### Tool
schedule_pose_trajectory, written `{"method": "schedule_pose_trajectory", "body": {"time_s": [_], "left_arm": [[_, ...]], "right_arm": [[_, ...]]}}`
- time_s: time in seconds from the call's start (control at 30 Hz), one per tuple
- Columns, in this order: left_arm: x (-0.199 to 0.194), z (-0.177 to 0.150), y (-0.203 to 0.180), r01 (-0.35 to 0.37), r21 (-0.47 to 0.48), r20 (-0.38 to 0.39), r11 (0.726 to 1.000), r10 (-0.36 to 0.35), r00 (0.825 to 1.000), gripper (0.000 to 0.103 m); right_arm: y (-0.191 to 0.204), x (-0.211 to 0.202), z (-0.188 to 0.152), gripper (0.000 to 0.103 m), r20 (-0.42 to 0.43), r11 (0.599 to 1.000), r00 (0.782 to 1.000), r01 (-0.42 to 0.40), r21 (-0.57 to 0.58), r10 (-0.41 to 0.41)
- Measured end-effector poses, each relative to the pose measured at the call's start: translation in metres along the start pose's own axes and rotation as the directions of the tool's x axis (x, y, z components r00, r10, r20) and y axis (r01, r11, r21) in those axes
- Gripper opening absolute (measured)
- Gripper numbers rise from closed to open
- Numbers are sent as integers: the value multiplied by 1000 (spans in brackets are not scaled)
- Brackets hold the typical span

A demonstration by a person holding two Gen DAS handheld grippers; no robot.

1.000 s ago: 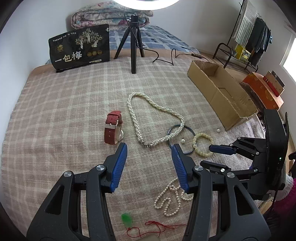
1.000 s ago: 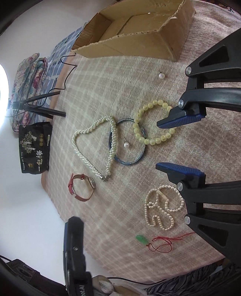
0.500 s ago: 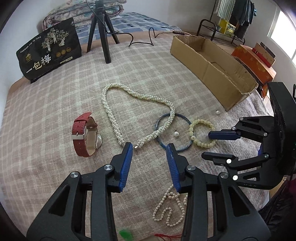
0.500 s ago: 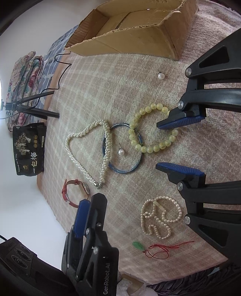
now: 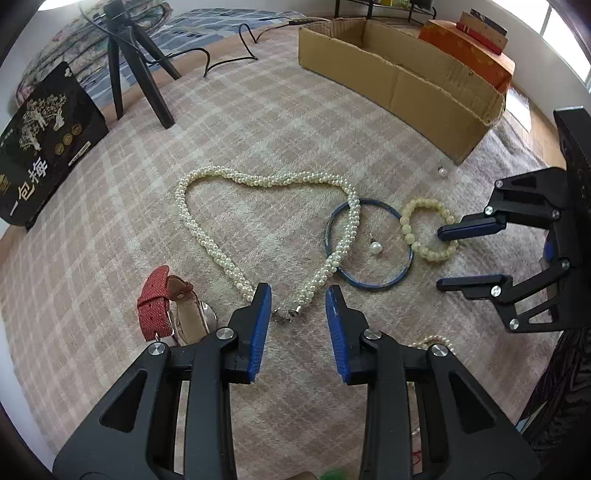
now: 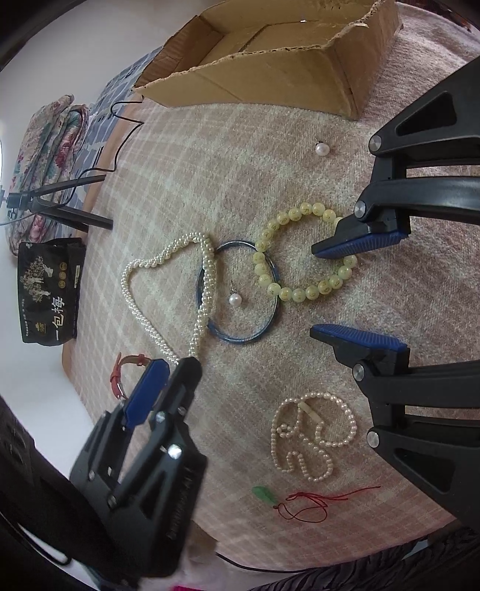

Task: Organize jewelry
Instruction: 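Grasp the twisted pearl necklace with the left tool while the right tool grasps the yellow bead bracelet, then lift the necklace with the left tool while the right tool carries the bracelet to the box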

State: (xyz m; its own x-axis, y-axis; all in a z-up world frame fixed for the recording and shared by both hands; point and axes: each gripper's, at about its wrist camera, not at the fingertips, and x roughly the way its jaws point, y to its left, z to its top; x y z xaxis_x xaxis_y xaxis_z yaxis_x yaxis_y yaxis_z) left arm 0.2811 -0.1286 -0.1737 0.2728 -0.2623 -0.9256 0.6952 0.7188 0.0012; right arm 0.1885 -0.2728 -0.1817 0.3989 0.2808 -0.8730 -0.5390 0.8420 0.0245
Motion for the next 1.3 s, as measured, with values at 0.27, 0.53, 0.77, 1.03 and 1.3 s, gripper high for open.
{"method": "schedule_pose_trajectory", "body": {"time_s": [0.27,0.53,0.77,1.03,1.3], "left_arm": [[19,4,-14,-8,141,-57,990,16,998,31],[27,0,-14,-8,192,-111,981,29,993,31],[25,-11,-12,14,151,-101,988,1,995,8],[10,-27,3,40,10,-44,999,-39,998,6],[-17,-30,26,97,-154,58,983,-89,994,5]], "right_arm": [[-1,2,3,37,-18,1000,1000,-4,0,4],[1,2,3,37,-28,1000,1000,6,-9,-7],[2,4,1,38,-28,1000,1000,15,-13,-15],[2,6,-1,41,-13,1000,1000,14,-18,-15],[-4,5,8,5,-14,999,1000,3,35,-2]]}}
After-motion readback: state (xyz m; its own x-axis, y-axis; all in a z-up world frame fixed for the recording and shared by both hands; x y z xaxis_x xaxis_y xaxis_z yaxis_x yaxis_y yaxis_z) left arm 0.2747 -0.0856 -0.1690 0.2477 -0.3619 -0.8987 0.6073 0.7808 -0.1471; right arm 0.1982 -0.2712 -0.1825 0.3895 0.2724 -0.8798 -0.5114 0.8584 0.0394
